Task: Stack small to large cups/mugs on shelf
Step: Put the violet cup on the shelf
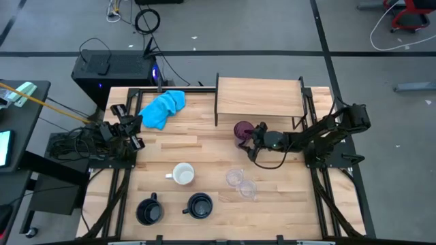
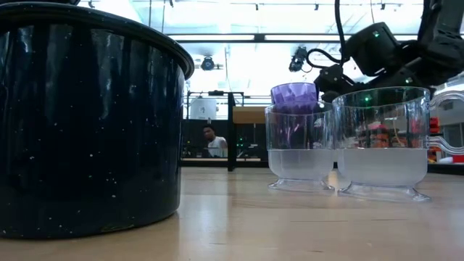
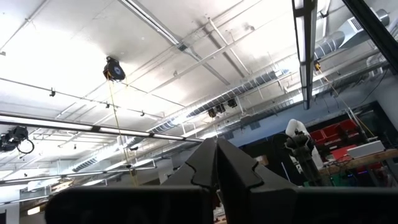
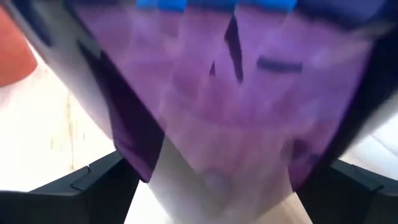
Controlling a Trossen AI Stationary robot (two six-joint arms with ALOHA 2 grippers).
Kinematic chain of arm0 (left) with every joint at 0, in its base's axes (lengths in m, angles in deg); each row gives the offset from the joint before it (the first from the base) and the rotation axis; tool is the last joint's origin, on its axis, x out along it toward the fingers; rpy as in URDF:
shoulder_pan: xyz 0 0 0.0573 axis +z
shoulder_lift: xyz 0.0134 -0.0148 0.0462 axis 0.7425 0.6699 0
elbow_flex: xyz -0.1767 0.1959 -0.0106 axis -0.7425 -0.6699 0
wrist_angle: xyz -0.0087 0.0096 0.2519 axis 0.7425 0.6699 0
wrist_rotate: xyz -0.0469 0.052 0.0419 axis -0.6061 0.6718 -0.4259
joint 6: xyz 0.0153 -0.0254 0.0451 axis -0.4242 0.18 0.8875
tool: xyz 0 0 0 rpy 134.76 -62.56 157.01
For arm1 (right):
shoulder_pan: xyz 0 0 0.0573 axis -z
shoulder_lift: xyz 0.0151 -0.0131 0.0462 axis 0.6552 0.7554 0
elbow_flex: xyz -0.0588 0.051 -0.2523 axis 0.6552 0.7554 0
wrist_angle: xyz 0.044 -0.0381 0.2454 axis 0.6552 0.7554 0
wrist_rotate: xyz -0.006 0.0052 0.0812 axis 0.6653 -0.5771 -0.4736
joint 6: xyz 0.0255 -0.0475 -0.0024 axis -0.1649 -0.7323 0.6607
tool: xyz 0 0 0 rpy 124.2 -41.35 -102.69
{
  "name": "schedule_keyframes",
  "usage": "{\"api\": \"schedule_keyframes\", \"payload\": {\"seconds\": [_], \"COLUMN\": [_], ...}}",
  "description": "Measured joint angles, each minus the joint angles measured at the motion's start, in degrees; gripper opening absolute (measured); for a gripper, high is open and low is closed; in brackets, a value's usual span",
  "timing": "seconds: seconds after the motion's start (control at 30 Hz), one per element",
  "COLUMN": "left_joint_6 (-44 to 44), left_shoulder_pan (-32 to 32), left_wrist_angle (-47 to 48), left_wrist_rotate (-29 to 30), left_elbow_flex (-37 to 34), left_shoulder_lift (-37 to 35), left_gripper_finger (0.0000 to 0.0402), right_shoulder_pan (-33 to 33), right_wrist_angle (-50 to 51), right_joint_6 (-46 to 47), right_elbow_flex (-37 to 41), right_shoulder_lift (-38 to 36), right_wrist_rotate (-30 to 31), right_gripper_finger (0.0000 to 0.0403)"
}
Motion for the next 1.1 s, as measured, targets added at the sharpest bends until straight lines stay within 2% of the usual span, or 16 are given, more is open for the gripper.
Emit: {"api": "schedule_keyframes", "payload": {"seconds": [0.17, 0.63, 0.77, 1.0, 1.1], "left_joint_6": [0.0, 0.0, 0.0, 0.0, 0.0], "left_shoulder_pan": [0.0, 0.0, 0.0, 0.0, 0.0], "left_wrist_angle": [0.0, 0.4, 0.4, 0.4, 0.4], "left_wrist_rotate": [0.0, 1.7, 1.7, 1.7, 1.7], "left_elbow_flex": [0.0, 0.0, 0.0, 0.0, 0.0], "left_shoulder_lift": [0.0, 0.0, 0.0, 0.0, 0.0], "left_gripper_finger": [0.0014, 0.0021, 0.0014, 0.0019, 0.0022], "right_shoulder_pan": [0.0, 0.0, 0.0, 0.0, 0.0], "right_wrist_angle": [0.0, -1.6, -1.7, -1.6, 2.2], "right_joint_6": [-1.0, -1.5, -2.0, -2.0, -2.0], "right_elbow_flex": [-0.3, -0.3, -0.3, -0.3, -2.2], "right_shoulder_lift": [0.0, -0.8, -3.3, -10.2, -12.3], "right_wrist_rotate": [0.0, -1.3, -1.5, -5.7, -6.5], "right_gripper_finger": [0.0352, 0.0351, 0.0354, 0.0353, 0.0354]}}
